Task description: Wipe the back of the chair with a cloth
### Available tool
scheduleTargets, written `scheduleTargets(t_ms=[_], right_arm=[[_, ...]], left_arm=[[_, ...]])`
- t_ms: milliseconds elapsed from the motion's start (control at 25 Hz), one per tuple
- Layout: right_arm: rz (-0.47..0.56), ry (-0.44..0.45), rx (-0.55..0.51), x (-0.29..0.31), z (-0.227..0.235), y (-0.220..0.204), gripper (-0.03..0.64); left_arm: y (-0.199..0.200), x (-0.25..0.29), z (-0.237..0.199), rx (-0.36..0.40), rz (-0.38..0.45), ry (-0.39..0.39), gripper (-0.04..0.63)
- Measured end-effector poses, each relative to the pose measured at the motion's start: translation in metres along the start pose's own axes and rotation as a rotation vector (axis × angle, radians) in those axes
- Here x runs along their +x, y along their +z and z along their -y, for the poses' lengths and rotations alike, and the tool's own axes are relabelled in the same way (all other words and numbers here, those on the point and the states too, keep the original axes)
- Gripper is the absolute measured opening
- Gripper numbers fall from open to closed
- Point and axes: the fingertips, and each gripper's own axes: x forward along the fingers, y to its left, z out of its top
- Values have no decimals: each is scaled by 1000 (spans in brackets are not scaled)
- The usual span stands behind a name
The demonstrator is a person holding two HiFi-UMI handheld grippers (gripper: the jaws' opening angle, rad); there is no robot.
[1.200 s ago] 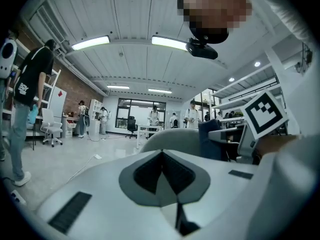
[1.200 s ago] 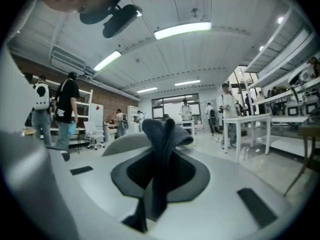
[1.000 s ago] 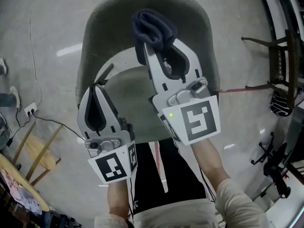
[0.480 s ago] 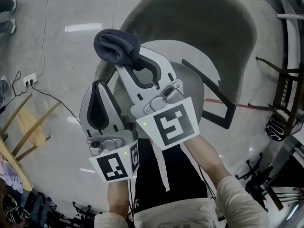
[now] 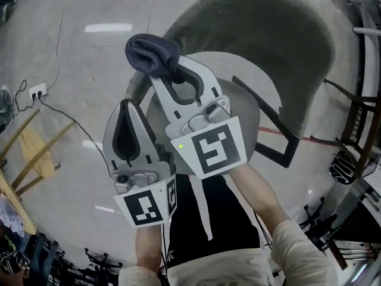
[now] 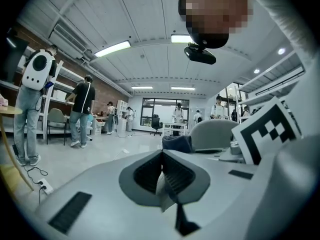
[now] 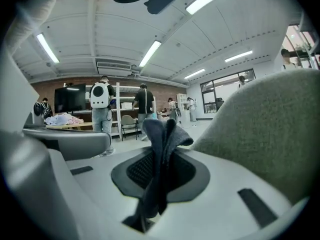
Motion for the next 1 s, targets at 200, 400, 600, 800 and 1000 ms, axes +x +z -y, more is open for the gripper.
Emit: scheduleTargets(t_ms=[200, 400, 600, 800, 1000], right_arm=[[-13, -50, -17, 1, 17, -3, 60], [-6, -122, 17, -5, 44, -3, 60], [17, -178, 10, -11, 64, 1, 60], [10, -264, 16, -24, 88, 0, 60], [34, -390, -8, -45, 129, 2, 60]], left_arm=[[-3, 5, 5, 0, -6, -18, 15], [-5, 6, 13, 1, -13, -37, 15], [-9, 8, 17, 5, -26, -56, 15], [-11, 11, 23, 5, -34, -78, 15], [-14, 19, 41, 11, -42, -122, 15]])
